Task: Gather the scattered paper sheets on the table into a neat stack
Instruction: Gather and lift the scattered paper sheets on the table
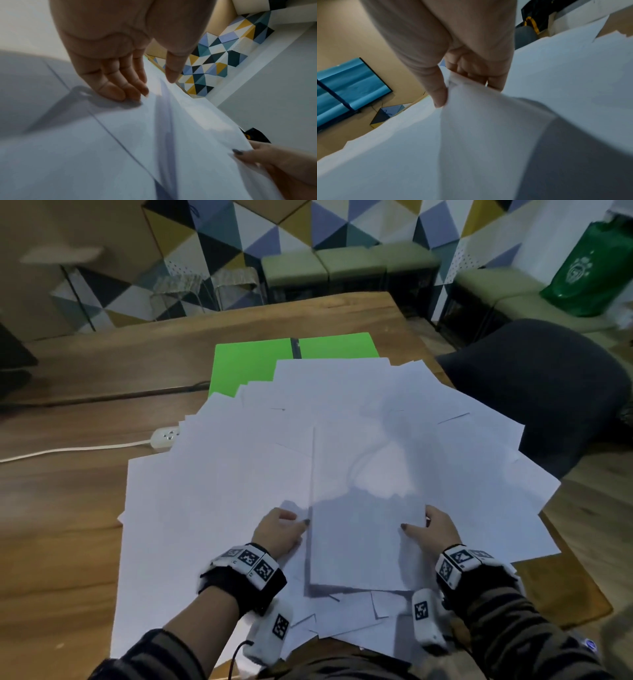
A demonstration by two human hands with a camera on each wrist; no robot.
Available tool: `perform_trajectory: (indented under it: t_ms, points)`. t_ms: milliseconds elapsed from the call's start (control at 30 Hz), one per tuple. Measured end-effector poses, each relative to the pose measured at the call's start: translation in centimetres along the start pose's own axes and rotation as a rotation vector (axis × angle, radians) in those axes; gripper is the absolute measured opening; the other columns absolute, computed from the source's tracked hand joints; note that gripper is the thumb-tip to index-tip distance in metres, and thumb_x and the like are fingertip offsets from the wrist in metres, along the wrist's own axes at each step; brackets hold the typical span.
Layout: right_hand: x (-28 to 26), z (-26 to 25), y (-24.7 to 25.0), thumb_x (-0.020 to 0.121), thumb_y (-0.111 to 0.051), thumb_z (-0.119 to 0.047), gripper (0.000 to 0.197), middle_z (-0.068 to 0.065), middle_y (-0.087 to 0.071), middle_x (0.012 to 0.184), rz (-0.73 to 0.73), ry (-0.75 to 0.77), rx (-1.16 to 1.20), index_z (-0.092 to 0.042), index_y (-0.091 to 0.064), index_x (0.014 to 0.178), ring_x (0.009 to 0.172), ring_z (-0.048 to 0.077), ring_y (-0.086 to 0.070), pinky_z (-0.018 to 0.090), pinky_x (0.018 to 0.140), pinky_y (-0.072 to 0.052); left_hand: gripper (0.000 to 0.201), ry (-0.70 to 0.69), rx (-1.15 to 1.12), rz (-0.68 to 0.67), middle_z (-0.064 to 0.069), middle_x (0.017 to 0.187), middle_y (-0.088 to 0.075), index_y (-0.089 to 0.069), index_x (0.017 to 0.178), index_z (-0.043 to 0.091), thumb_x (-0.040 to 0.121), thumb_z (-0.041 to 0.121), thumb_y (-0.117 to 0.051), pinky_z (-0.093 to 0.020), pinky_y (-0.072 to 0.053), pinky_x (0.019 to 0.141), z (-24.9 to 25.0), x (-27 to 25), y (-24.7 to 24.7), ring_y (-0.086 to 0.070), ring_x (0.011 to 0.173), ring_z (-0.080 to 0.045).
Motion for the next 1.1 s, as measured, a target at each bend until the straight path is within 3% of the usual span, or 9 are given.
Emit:
perform_trajectory:
  t_ms: [133, 233, 300, 367, 500, 633, 767, 900, 1100]
  points:
    - [-0.8, -1.1, 0.9, 0.08, -0.065, -0.001, 0.015, 0.023, -0.065, 0.097, -0.006, 0.112, 0.011, -0.003, -0.059, 0.094, 0.09, 0.037, -0.062, 0.037, 0.076, -0.048, 0.046, -0.039, 0.104, 0.273, -0.017, 0.126, -0.055, -0.048, 0.125, 0.01, 0.085, 0.025, -0.065, -0.038, -0.043, 0.098, -1.3, -0.1, 4.5, -0.055, 0.108, -0.029]
    - [-1.3, -1.6, 0.7, 0.08, -0.065, 0.002, 0.013, 0.02, -0.063, 0.086, -0.044, 0.146, 0.093, -0.001, -0.057, 0.09, 0.079, 0.029, -0.057, 0.035, 0.07, -0.044, 0.073, 0.025, 0.292, 0.487, -0.018, 0.149, -0.029, -0.026, 0.145, 0.016, 0.085, 0.035, -0.063, -0.047, -0.021, 0.112, -1.9, -1.5, 6.8, -0.022, 0.139, -0.035]
    - [-1.5, -1.9, 0.3, 0.073, -0.07, -0.005, 0.024, 0.019, -0.062, 0.084, -0.062, 0.152, 0.141, 0.003, -0.058, 0.092, 0.078, 0.026, -0.056, 0.035, 0.07, -0.043, 0.084, 0.132, 0.417, 0.457, -0.016, 0.156, -0.008, -0.005, 0.15, 0.018, 0.087, 0.049, -0.053, -0.053, -0.012, 0.114, -2.8, -2.0, 6.9, -0.001, 0.144, -0.036]
    - [-1.6, -2.8, 0.0, 0.067, -0.07, -0.012, 0.031, 0.018, -0.061, 0.083, -0.077, 0.166, 0.14, 0.003, -0.059, 0.092, 0.078, 0.025, -0.055, 0.034, 0.07, -0.043, 0.087, 0.18, 0.578, 0.329, -0.012, 0.158, 0.002, 0.01, 0.149, 0.017, 0.09, 0.06, -0.036, -0.055, -0.008, 0.114, -3.6, -1.8, 6.0, 0.006, 0.144, -0.037]
    - [-1.3, -4.8, -0.8, 0.078, -0.065, -0.001, 0.016, 0.018, -0.06, 0.086, -0.098, 0.218, 0.001, 0.0, -0.056, 0.092, 0.08, 0.025, -0.053, 0.031, 0.068, -0.038, 0.076, 0.063, 0.735, 0.14, -0.004, 0.158, 0.013, 0.02, 0.147, 0.025, 0.093, 0.061, -0.02, -0.057, 0.005, 0.113, -3.7, -1.4, 3.9, 0.015, 0.145, -0.03]
    - [-0.8, -6.0, -2.0, 0.08, -0.061, -0.004, 0.012, 0.01, -0.059, 0.084, -0.067, 0.235, -0.175, -0.008, -0.053, 0.088, 0.082, 0.025, -0.054, 0.029, 0.068, -0.038, 0.073, -0.056, 0.678, 0.082, 0.0, 0.159, 0.012, 0.011, 0.149, 0.028, 0.094, 0.058, -0.025, -0.053, 0.0, 0.115, -3.7, -1.4, 4.1, 0.011, 0.146, -0.023]
    - [-0.4, -6.5, -2.4, 0.081, -0.063, -0.007, 0.013, 0.014, -0.059, 0.091, -0.022, 0.223, -0.329, -0.004, -0.054, 0.089, 0.087, 0.028, -0.055, 0.027, 0.07, -0.035, 0.073, -0.137, 0.276, 0.343, -0.013, 0.157, -0.01, -0.01, 0.15, 0.018, 0.092, 0.038, -0.05, -0.044, -0.017, 0.116, -3.6, -2.5, 7.3, -0.011, 0.145, -0.028]
    - [0.9, -7.5, -2.9, 0.08, -0.062, -0.008, 0.03, 0.022, -0.059, 0.107, -0.013, 0.22, -0.466, 0.003, -0.054, 0.107, 0.1, 0.035, -0.055, 0.033, 0.078, -0.04, 0.07, -0.013, -0.048, 0.344, -0.019, 0.144, -0.03, -0.02, 0.147, 0.015, 0.09, 0.027, -0.059, -0.042, -0.034, 0.107, -4.2, -2.0, 8.0, -0.038, 0.131, -0.034]
    - [3.9, -9.6, -4.3, 0.071, -0.073, -0.019, 0.064, 0.019, -0.047, 0.124, -0.064, 0.209, -0.527, -0.016, -0.044, 0.128, 0.118, 0.036, -0.047, 0.033, 0.094, -0.041, 0.076, 0.11, -0.352, 0.287, -0.019, 0.131, -0.048, -0.019, 0.145, 0.02, 0.084, 0.02, -0.065, -0.057, -0.042, 0.101, -4.5, 0.2, 6.1, -0.052, 0.119, -0.041]
Point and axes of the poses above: each hand's wrist, its own x-axis towards the middle knuckle, its own y-axis out of the back of the hand, z = x × y, the point moved 6 cm from there along x, towards the middle knuckle
